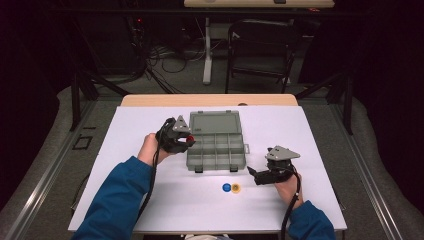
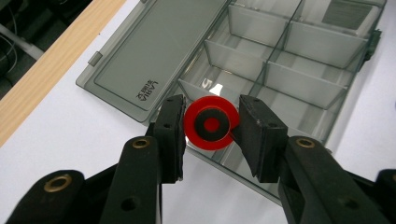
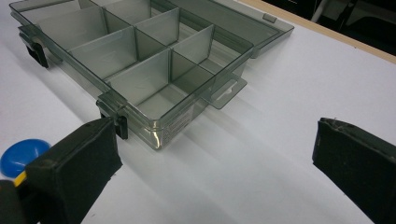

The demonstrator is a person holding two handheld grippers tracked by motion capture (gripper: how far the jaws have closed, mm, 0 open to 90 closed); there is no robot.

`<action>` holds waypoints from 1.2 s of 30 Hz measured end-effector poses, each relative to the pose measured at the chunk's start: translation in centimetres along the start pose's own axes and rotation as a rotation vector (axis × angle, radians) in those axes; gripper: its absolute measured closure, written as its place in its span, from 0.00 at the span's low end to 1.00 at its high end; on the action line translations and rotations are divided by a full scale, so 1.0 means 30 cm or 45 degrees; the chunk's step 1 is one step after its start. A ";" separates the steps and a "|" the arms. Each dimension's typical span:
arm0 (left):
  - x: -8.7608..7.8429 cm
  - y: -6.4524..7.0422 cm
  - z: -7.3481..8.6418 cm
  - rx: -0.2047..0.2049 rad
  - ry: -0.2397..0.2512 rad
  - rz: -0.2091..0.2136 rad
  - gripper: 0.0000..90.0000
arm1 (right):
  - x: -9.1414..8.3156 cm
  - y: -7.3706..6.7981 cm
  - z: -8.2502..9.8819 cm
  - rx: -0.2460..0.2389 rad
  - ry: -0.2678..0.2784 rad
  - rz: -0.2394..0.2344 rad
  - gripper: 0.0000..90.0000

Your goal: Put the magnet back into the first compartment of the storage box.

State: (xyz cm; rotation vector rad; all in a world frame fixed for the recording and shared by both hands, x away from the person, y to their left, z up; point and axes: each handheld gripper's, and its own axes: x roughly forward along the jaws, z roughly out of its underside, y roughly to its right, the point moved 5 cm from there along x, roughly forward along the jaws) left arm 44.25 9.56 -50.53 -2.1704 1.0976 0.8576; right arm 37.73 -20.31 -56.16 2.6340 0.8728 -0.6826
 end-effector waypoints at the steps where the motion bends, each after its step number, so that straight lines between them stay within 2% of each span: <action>1: 0.005 -0.003 -0.002 0.000 -0.001 0.001 0.69 | 0.000 0.000 0.000 0.002 0.001 0.000 0.00; 18: 0.104 -0.050 0.000 -0.067 -0.054 0.022 0.69 | 0.001 -0.001 0.000 -0.001 -0.003 0.001 0.00; 28: 0.153 -0.064 0.008 -0.108 -0.075 0.060 0.68 | 0.002 -0.001 0.001 -0.001 -0.006 -0.002 0.00; 31: 0.158 -0.067 0.008 -0.116 -0.068 0.055 0.63 | 0.002 0.000 0.001 0.000 -0.005 -0.003 0.00; 36: 0.139 -0.065 0.003 -0.127 -0.045 0.049 0.38 | 0.001 0.000 0.001 0.001 -0.004 -0.003 0.00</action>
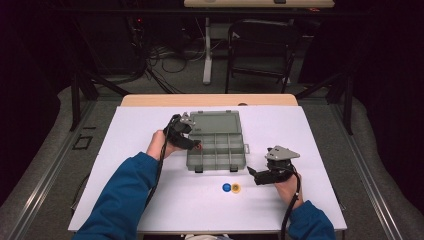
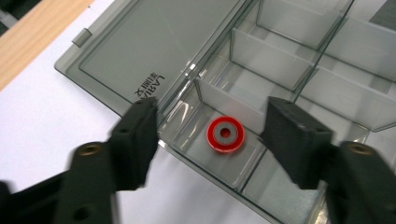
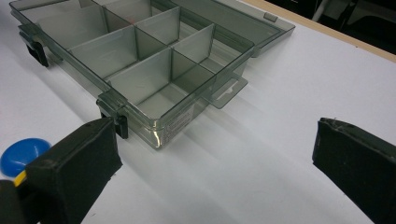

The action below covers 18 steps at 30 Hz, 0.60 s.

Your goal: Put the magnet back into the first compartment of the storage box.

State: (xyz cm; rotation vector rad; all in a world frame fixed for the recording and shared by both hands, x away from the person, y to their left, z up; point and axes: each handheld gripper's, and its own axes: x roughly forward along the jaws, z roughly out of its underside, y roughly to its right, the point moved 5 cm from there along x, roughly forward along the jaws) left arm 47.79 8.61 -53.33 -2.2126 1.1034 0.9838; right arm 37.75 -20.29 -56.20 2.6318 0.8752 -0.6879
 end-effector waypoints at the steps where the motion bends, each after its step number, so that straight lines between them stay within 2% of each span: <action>1: -0.007 0.004 -0.002 -0.004 0.011 0.008 0.35 | 0.000 0.000 0.000 0.000 0.000 0.000 0.00; 6: -0.040 0.031 -0.011 0.031 0.039 0.031 0.18 | 0.000 0.001 -0.001 0.002 0.004 0.002 0.00; 18: -0.100 0.094 0.000 0.087 0.100 0.058 0.07 | -0.002 0.001 -0.001 0.006 0.008 0.000 0.00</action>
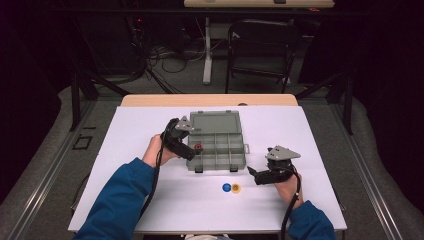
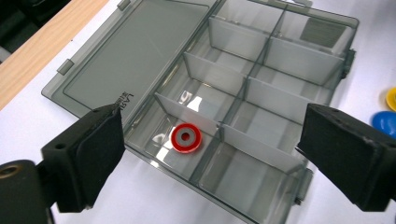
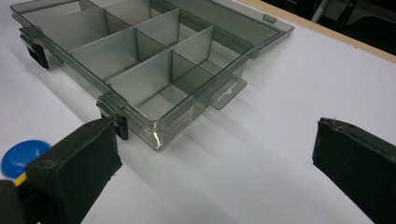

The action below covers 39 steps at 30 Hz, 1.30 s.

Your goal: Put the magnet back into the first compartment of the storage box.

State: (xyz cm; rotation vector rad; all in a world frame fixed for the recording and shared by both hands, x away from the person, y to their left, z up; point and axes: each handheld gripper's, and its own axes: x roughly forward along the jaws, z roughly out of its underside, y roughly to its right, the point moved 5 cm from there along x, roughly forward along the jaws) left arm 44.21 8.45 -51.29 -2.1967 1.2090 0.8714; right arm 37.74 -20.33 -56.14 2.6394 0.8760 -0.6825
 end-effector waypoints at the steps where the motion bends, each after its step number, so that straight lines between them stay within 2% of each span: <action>1: -0.004 0.005 0.002 0.007 0.000 -0.001 0.07 | 0.000 0.000 0.000 -0.001 0.000 0.001 0.00; 7: -0.026 0.040 0.013 0.019 0.014 0.008 0.03 | -0.001 -0.001 -0.001 0.001 0.003 0.002 0.00; 12: -0.048 0.087 0.018 0.054 0.029 0.023 0.00 | -0.001 -0.001 -0.001 0.002 0.005 0.001 0.00; 22: -0.070 0.154 0.033 0.088 0.049 0.028 0.00 | -0.001 -0.001 -0.001 0.005 0.005 0.000 0.00; 26: -0.070 0.181 0.032 0.095 0.066 0.063 0.00 | -0.002 -0.001 -0.001 0.002 0.006 0.001 0.00; 39: -0.057 0.250 0.041 0.129 0.086 0.106 0.00 | -0.003 0.000 -0.001 0.004 0.005 0.004 0.00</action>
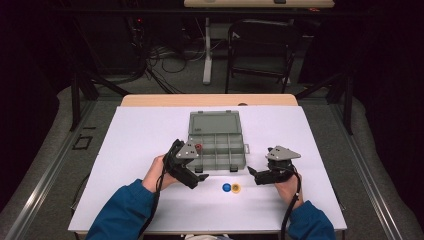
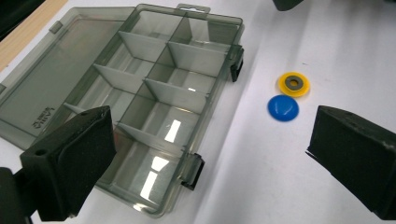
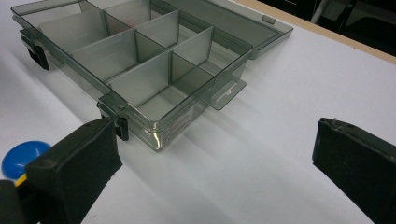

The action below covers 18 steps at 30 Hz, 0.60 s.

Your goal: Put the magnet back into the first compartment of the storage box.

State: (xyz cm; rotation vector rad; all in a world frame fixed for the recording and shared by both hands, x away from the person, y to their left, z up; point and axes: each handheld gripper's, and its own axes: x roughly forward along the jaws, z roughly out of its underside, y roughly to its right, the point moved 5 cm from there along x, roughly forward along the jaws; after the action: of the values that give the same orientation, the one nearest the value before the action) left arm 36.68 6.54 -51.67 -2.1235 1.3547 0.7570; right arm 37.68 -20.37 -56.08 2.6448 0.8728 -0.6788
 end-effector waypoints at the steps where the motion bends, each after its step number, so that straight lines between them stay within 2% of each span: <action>1: 0.001 0.004 0.000 0.002 0.002 0.011 0.01 | 0.000 0.000 0.000 -0.002 -0.001 0.000 0.00; 5: 0.013 0.021 0.002 0.010 0.005 0.040 0.02 | 0.001 -0.001 0.000 -0.003 -0.001 -0.001 0.00; 18: 0.054 0.066 -0.004 0.025 -0.003 0.079 0.00 | 0.001 -0.002 0.000 -0.007 -0.001 -0.004 0.00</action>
State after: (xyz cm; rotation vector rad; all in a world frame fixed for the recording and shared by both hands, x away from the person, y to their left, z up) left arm 35.43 4.70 -52.94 -2.0732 1.4269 0.7668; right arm 37.68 -20.30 -56.10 2.6386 0.8769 -0.6774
